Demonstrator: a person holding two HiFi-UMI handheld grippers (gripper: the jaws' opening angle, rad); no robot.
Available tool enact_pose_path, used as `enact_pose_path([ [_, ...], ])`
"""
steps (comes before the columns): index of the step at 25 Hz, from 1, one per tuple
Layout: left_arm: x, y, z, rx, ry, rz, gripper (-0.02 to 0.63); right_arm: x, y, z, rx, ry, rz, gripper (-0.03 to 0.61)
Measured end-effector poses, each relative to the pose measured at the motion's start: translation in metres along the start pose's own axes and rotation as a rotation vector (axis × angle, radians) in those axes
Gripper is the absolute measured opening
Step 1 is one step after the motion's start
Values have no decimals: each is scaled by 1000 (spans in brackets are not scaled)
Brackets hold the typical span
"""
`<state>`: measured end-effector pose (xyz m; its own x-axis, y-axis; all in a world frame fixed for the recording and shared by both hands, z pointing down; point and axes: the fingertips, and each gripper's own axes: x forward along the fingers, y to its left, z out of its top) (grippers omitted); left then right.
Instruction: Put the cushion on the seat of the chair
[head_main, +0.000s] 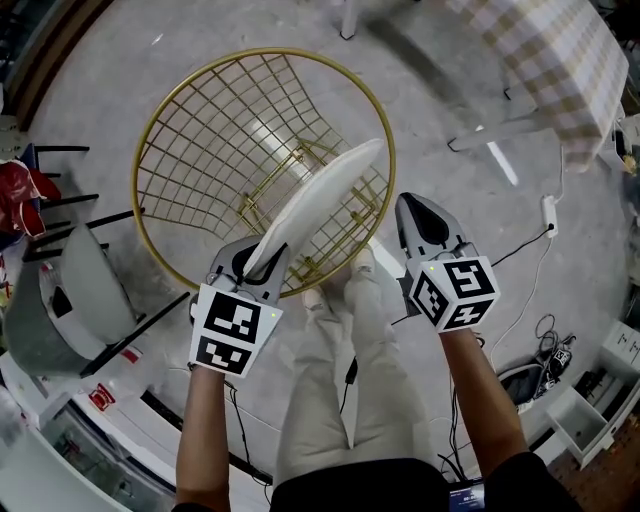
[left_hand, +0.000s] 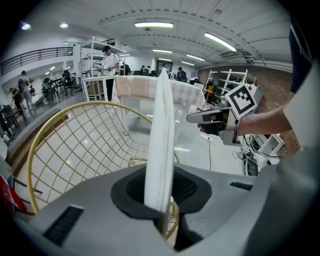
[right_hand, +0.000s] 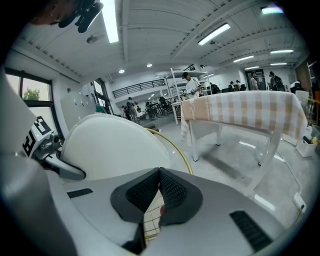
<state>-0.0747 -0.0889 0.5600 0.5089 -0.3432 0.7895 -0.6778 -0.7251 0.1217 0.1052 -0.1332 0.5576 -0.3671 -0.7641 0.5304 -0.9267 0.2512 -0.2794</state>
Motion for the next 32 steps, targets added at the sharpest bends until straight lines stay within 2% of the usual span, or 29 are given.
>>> enact_pose_path([
  [4, 3, -8, -8, 57, 112, -37, 63, -3, -3, -8, 8, 17, -2, 18],
  [6, 4, -12, -13, 58, 157, -60, 63, -4, -5, -12, 13, 25, -4, 18],
  [12, 17, -27, -20, 33, 239, -196, 63, -10, -11, -28, 48, 49, -20, 18],
  [17, 30, -32, -17, 36, 282, -256, 63, -13, -17, -44, 57, 83, -26, 18],
  [32, 70, -15, -11, 69, 332, -223, 63, 1, -31, -56, 75, 123, -26, 18],
])
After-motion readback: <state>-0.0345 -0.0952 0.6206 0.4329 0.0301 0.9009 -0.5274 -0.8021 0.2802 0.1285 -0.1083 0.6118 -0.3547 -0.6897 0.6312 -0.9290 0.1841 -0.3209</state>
